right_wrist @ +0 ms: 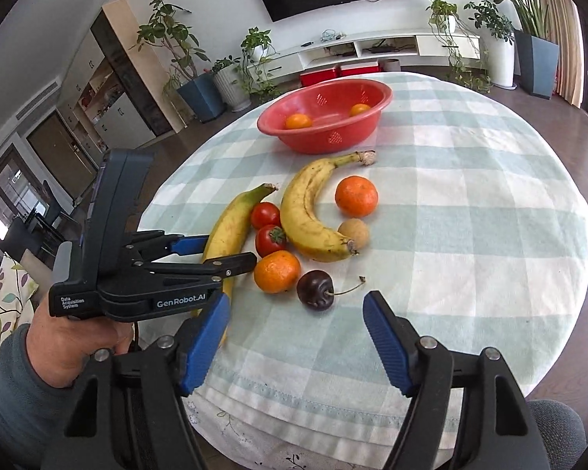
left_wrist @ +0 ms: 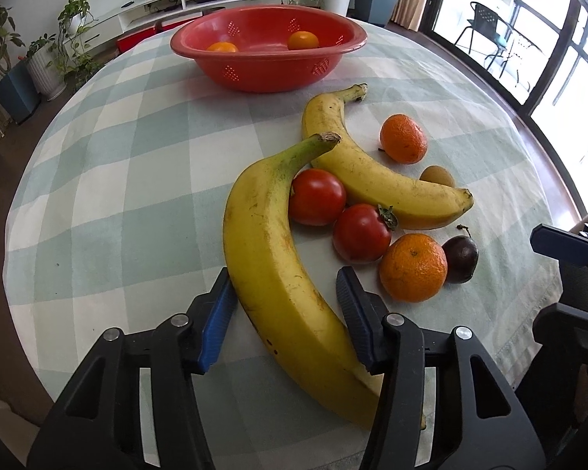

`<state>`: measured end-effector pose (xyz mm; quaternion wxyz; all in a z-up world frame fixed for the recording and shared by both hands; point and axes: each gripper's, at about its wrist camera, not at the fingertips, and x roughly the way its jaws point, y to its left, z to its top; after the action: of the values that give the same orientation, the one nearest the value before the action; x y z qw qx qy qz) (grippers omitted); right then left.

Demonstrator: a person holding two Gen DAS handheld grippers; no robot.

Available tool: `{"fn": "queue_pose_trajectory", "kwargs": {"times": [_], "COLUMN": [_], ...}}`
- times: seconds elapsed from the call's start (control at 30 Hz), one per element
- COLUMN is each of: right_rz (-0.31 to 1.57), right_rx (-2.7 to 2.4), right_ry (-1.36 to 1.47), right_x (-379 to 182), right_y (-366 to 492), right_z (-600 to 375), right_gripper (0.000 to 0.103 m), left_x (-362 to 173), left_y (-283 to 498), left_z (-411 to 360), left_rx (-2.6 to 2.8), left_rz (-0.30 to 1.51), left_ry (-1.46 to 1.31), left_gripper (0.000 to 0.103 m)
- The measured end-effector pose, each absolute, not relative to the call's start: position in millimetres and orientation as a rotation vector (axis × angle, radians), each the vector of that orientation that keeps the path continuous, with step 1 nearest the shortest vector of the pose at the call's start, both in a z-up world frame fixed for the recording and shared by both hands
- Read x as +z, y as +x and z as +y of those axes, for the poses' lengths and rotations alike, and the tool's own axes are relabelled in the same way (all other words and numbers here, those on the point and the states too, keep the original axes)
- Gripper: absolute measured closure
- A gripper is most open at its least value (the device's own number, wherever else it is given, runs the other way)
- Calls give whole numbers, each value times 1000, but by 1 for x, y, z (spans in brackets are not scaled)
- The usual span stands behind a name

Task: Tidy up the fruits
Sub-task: 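Close the left tool around the large banana while the right tool grasps the dark plum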

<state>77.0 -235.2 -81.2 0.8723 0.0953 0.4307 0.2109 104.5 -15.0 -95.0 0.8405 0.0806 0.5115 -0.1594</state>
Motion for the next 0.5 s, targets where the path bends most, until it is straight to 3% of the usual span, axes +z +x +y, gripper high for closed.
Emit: {"fn": "queue_pose_trajectory", "kwargs": {"times": [0.1,0.17,0.23,0.27,0.37,0.43,0.5], "right_rz": [905,902,894,892,901,918,934], "right_rx": [435,430,425,422,398,385,373], "right_ry": [189,172,153,140,85,58,42], "right_x": [-82,-80,-77,-76,-76,-80,-83], "right_y": [78,78,77,78,80,81,84], "right_z": [-236,-235,-233,-232,-229,-227,-226], "right_gripper": [29,29,29,29,30,32,34], "left_x": [-95,-98,-99,-100,-100,-97,-95], "left_y": [104,106,109,110,111,109,108], "left_z": [-17,-20,-22,-20,-9,-6,-5], "left_rx": [-338,-327,-291,-298,-341,-363,-368], "left_rz": [1083,1093,1095,1097,1089,1084,1081], "left_ry": [188,214,255,248,175,158,157], "left_gripper": [52,47,31,31,39,58,59]}}
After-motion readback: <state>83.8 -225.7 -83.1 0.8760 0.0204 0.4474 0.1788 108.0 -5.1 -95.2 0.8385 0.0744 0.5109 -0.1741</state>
